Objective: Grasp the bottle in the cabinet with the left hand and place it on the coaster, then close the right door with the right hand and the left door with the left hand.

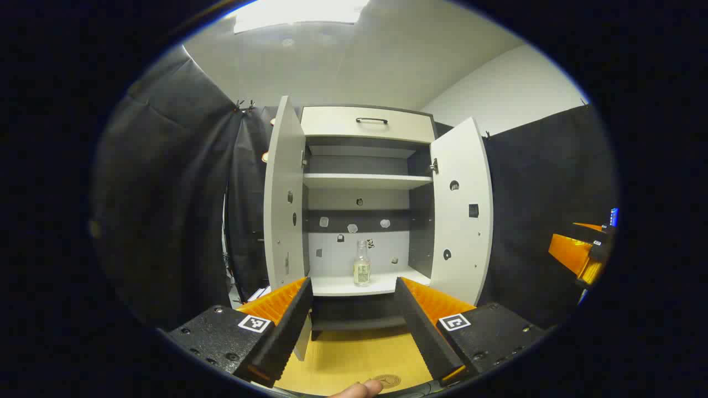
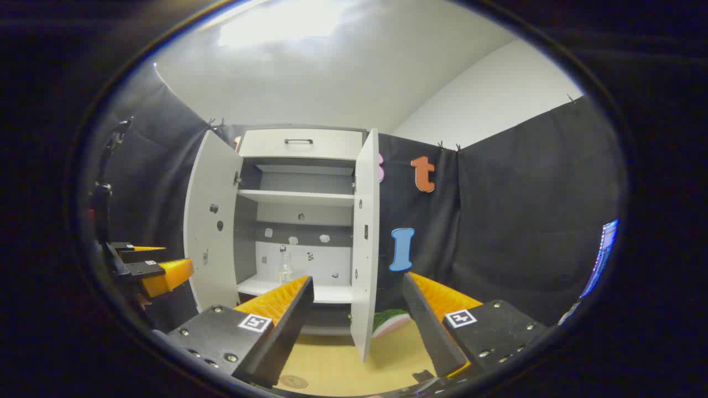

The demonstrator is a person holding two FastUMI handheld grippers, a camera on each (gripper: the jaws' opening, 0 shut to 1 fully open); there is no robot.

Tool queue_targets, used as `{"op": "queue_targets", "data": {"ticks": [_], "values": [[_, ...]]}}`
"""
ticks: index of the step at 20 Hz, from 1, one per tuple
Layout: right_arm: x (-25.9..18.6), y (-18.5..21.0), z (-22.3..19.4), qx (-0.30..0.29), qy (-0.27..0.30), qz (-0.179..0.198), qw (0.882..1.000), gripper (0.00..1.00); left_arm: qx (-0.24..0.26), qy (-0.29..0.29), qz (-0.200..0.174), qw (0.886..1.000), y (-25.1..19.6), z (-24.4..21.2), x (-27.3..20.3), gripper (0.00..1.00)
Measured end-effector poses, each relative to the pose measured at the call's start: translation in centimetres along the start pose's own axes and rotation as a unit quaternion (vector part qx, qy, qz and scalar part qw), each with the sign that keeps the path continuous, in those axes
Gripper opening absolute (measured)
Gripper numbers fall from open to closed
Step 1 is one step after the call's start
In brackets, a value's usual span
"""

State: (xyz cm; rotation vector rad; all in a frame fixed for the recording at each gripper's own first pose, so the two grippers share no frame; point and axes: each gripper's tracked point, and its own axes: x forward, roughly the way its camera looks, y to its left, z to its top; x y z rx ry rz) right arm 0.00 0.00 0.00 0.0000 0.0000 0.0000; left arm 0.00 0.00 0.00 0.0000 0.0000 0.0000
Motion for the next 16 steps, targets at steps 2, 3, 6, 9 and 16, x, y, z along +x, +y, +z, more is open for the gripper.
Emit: {"op": "queue_targets", "data": {"ticks": [2, 3, 6, 9, 16], "values": [[0.5, -0.1, 0.0, -0.012, 0.003, -0.004, 1.0, 1.0, 0.004, 0.003, -0.005, 1.0, -0.3, -0.4, 0.6, 0.95], [0.9, -0.1, 0.0, -0.016, 0.004, -0.002, 1.0, 0.98, 0.006, 0.004, -0.005, 1.0, -0.4, -0.6, 1.2, 0.95], [2.0, 0.5, -0.8, -0.009, 0.004, 0.006, 1.0, 0.98, 0.001, 0.011, -0.008, 1.0, -0.5, -1.3, 2.8, 0.95], [3.9, 1.0, -1.3, -0.009, 0.001, 0.012, 1.0, 0.98, 0.001, 0.007, -0.01, 1.0, -0.6, -1.9, 6.6, 0.95], [9.4, 2.6, -2.3, -0.014, -0.003, 0.016, 1.0, 0.98, -0.002, 0.012, -0.013, 1.0, -0.5, -4.2, 13.4, 0.95]]}}
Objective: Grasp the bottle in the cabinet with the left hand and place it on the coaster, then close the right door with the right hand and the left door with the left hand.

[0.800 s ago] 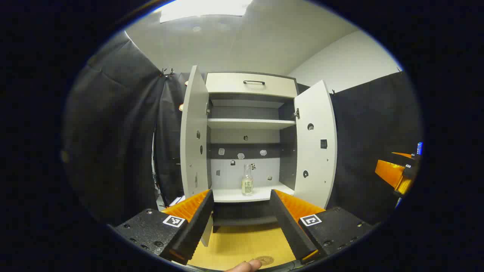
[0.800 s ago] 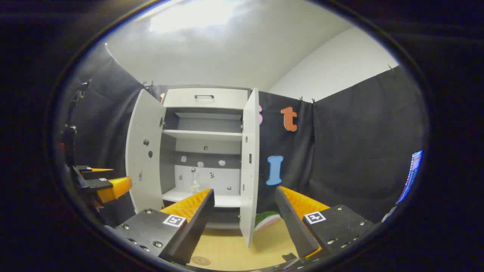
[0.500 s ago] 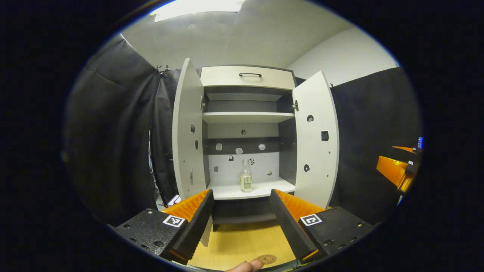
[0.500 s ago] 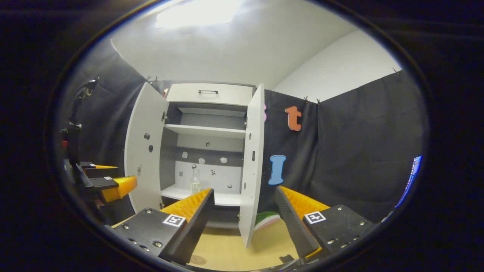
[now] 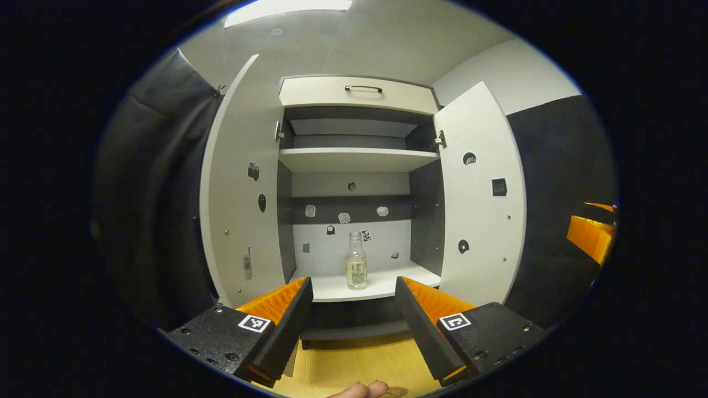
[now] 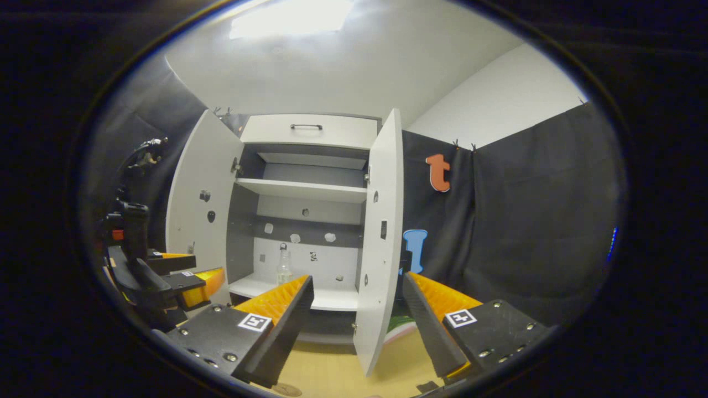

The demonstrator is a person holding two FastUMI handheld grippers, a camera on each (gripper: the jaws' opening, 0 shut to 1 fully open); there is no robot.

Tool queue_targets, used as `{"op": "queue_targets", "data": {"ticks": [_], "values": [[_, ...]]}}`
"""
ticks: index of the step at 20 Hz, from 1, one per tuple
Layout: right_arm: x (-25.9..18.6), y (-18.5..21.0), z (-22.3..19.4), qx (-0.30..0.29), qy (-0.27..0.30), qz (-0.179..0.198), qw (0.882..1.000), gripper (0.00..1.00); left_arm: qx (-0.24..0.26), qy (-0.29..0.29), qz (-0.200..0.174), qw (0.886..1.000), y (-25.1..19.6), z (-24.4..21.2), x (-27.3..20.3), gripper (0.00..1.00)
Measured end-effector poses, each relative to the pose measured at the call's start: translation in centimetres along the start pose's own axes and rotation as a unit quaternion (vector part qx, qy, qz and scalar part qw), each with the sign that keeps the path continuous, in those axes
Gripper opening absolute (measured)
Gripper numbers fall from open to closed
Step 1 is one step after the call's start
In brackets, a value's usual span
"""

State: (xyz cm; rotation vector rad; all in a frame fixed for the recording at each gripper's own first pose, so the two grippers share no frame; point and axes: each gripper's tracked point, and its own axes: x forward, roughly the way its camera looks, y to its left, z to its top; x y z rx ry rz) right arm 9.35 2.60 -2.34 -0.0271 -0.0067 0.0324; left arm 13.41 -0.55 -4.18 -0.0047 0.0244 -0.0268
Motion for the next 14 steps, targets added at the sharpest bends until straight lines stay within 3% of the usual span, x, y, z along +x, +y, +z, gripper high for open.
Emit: {"op": "queue_targets", "data": {"ticks": [5, 7, 8, 9, 10, 14], "values": [[2.3, 2.2, -1.1, 0.016, -0.003, 0.02, 1.0, 0.98, 0.0, -0.001, 0.003, 1.0, 0.9, -2.3, 8.1, 0.95], [3.1, 2.8, -1.6, 0.02, 0.006, 0.023, 1.0, 0.94, 0.001, -0.014, 0.01, 1.0, 1.3, -2.8, 12.4, 0.95], [3.4, 2.9, -1.8, 0.025, 0.013, 0.02, 0.999, 0.98, 0.004, -0.015, 0.012, 1.0, 1.4, -3.4, 14.5, 0.95], [3.8, 2.7, -2.0, 0.03, 0.017, 0.011, 0.999, 0.94, 0.006, -0.017, 0.018, 1.0, 1.5, -3.8, 16.7, 0.95], [4.0, 2.6, -2.0, 0.034, 0.021, 0.005, 0.999, 0.99, 0.006, -0.016, 0.018, 1.0, 1.4, -4.5, 18.6, 0.95], [4.0, 1.3, -2.3, 0.024, 0.027, -0.028, 0.999, 0.98, -0.001, -0.003, 0.017, 1.0, 0.8, -7.3, 25.3, 0.95]]}}
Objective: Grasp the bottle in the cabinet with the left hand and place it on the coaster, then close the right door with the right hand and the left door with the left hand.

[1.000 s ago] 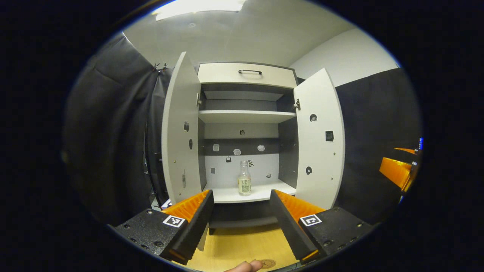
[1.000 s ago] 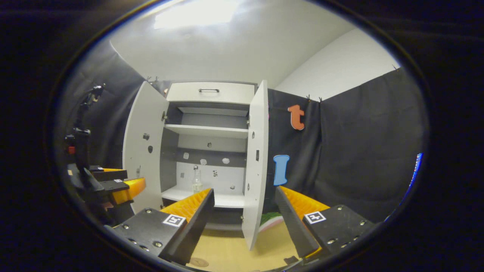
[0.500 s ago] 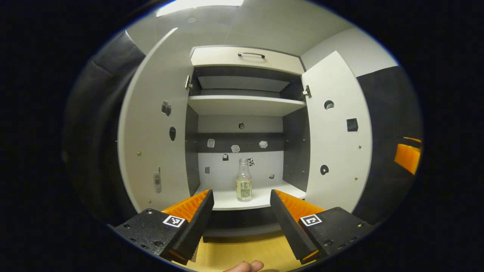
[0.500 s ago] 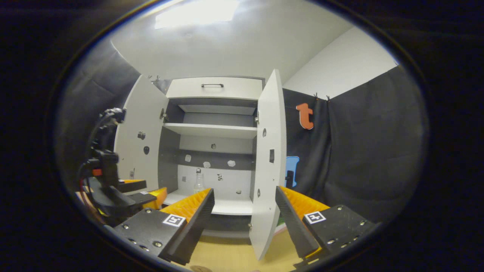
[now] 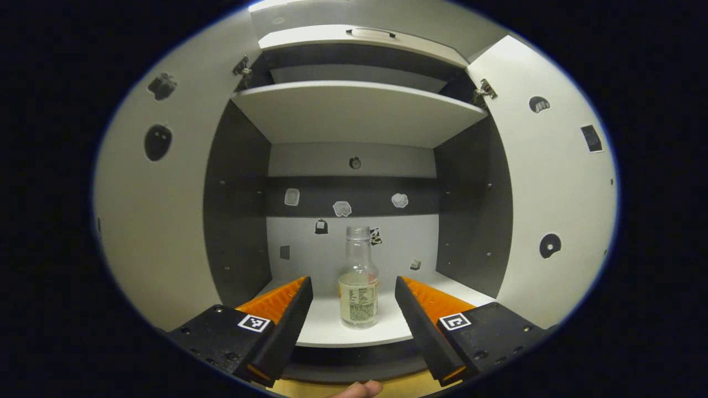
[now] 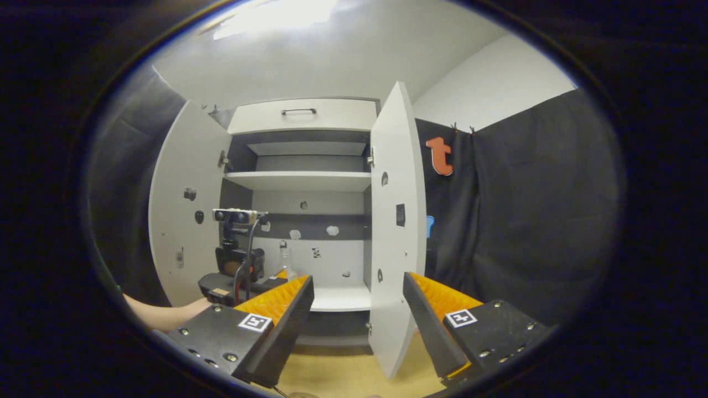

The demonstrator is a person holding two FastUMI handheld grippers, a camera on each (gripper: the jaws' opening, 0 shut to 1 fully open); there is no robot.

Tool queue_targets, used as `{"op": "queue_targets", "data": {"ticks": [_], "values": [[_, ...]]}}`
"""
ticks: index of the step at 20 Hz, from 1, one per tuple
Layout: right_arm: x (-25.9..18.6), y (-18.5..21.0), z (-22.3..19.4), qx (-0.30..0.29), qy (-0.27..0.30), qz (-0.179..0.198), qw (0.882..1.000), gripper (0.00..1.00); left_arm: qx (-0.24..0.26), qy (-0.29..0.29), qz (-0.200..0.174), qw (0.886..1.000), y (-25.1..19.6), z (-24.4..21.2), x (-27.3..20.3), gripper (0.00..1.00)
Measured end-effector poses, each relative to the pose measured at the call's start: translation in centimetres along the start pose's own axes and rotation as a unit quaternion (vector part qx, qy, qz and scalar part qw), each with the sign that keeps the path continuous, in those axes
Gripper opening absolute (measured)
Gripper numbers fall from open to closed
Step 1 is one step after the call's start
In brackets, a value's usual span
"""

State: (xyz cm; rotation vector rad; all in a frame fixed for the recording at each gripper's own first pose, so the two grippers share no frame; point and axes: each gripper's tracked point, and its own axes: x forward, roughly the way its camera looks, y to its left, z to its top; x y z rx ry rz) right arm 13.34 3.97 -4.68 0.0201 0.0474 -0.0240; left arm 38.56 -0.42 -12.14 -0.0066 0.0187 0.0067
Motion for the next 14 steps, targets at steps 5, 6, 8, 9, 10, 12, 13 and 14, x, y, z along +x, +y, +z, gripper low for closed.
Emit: {"op": "queue_targets", "data": {"ticks": [5, 6, 8, 9, 10, 12, 13, 14], "values": [[-1.1, -2.7, -1.2, 0.002, 0.016, -0.05, 0.999, 0.98, 0.008, 0.026, 0.009, 1.0, -0.1, -3.5, 5.7, 0.95], [-1.3, -3.3, -1.4, 0.002, 0.019, -0.059, 0.998, 0.99, 0.007, 0.034, 0.011, 0.999, -0.2, -4.2, 6.6, 0.95], [-2.0, -4.7, -1.8, 0.002, 0.025, -0.078, 0.997, 0.99, 0.001, 0.043, 0.016, 0.999, -0.1, -5.3, 8.4, 0.96], [-2.5, -5.4, -2.1, 0.004, 0.029, -0.088, 0.996, 0.98, 0.0, 0.048, 0.027, 0.999, 0.3, -5.7, 9.3, 0.95], [-3.1, -6.0, -2.2, 0.007, 0.033, -0.097, 0.995, 0.99, -0.001, 0.057, 0.033, 0.998, 0.5, -6.2, 10.0, 0.95], [-4.5, -7.1, -2.2, 0.012, 0.035, -0.109, 0.993, 0.99, -0.02, 0.071, 0.015, 0.997, -0.3, -6.1, 9.9, 0.92], [-5.3, -7.7, -2.0, 0.01, 0.03, -0.113, 0.993, 0.99, -0.034, 0.068, 0.006, 0.997, -0.8, -5.5, 9.5, 0.8], [-6.2, -8.2, -1.7, 0.009, 0.026, -0.117, 0.993, 0.99, -0.045, 0.054, 0.008, 0.998, -0.5, -4.3, 9.1, 0.8]]}}
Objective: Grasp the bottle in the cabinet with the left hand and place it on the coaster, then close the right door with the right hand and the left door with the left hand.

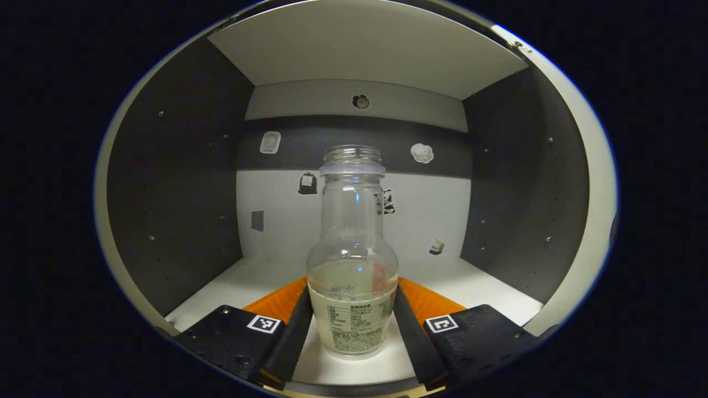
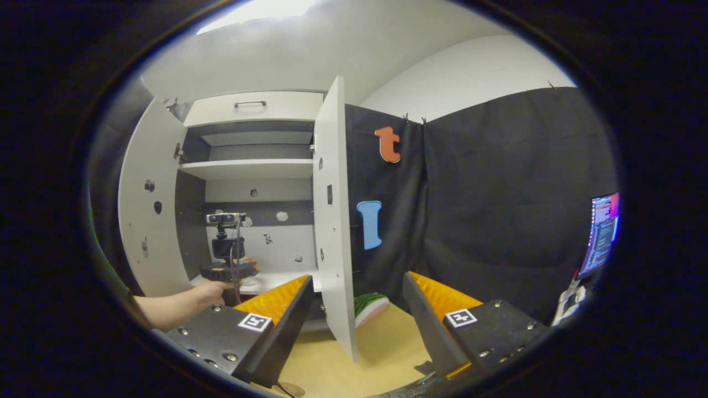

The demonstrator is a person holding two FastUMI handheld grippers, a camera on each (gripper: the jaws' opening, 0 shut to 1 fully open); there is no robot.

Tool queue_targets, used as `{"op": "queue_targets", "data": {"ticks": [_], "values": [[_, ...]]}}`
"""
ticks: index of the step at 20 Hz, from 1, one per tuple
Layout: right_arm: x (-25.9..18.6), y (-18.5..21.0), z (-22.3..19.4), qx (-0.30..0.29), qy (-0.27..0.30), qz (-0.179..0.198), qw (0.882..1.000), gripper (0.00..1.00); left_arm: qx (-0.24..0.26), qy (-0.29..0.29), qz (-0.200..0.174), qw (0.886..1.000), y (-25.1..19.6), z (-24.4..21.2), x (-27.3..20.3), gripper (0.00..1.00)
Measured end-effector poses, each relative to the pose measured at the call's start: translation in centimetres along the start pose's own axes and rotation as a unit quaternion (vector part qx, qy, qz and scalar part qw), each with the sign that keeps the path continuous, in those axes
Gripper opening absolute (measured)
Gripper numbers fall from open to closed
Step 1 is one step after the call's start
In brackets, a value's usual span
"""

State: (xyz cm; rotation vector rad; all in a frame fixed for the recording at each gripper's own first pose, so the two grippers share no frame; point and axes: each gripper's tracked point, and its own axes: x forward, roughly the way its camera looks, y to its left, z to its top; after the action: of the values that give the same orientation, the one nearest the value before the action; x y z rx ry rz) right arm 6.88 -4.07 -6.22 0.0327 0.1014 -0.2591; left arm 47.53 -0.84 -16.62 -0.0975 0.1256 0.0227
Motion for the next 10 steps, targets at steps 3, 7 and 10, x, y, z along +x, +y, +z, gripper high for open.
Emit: {"op": "queue_targets", "data": {"ticks": [3, 7, 10], "values": [[-2.6, -2.2, 0.4, 0.009, -0.01, -0.002, 1.0, 0.99, 0.019, -0.02, -0.005, 1.0, -0.5, 2.6, -2.8, 0.8], [-6.0, -4.7, 1.1, 0.027, -0.021, 0.006, 0.999, 0.99, 0.028, -0.038, -0.011, 0.999, -1.6, 5.6, -8.9, 0.8], [-9.0, -6.2, 1.8, 0.035, -0.03, 0.024, 0.999, 0.98, 0.021, -0.05, -0.007, 0.998, -1.6, 7.1, -13.8, 0.79]]}}
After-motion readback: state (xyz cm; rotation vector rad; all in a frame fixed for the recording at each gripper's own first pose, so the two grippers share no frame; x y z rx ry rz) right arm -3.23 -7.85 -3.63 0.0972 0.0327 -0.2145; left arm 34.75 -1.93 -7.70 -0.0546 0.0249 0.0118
